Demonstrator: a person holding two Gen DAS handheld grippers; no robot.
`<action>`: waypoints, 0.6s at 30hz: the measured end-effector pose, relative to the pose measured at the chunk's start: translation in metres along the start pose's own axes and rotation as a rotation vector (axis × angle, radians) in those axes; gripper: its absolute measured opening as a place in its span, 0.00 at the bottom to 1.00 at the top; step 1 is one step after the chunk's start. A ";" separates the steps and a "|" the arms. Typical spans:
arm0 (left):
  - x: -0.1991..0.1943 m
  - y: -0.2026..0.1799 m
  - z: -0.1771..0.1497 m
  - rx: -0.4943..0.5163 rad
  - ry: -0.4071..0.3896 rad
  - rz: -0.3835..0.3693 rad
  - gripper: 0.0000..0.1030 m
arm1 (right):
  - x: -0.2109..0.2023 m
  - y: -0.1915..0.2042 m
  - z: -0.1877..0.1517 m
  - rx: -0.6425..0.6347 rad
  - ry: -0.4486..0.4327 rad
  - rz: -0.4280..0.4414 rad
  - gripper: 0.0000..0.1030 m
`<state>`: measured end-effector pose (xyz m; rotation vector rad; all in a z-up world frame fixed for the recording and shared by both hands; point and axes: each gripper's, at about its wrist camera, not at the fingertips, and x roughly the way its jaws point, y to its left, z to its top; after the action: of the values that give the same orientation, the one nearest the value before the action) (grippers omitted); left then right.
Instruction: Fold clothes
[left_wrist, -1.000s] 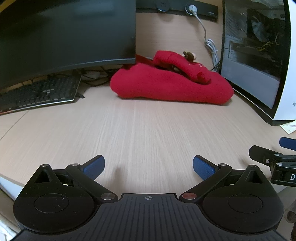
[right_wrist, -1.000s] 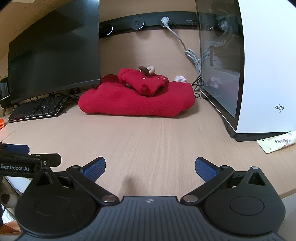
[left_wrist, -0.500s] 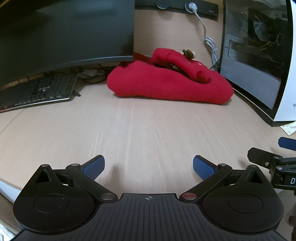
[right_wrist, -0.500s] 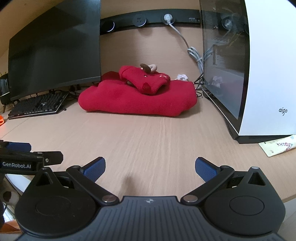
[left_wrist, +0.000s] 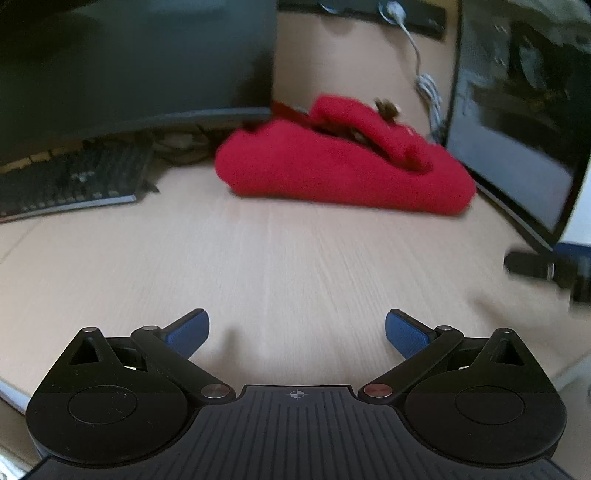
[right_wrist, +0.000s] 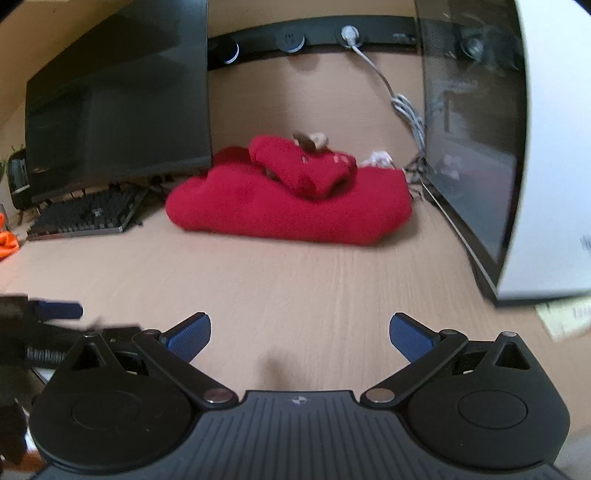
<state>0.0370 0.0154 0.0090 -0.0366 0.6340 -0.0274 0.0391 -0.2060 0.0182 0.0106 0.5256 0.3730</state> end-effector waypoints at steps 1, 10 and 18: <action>-0.003 0.004 0.008 -0.010 -0.007 0.000 1.00 | 0.004 -0.004 0.014 0.017 -0.001 0.017 1.00; -0.017 0.038 0.046 -0.114 -0.020 0.053 1.00 | 0.106 -0.054 0.129 0.318 0.016 0.235 1.00; -0.020 0.048 0.052 -0.137 0.015 0.102 1.00 | 0.210 -0.065 0.140 0.473 0.167 0.237 1.00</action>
<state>0.0523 0.0659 0.0613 -0.1370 0.6509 0.1146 0.2987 -0.1815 0.0301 0.5056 0.7713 0.4759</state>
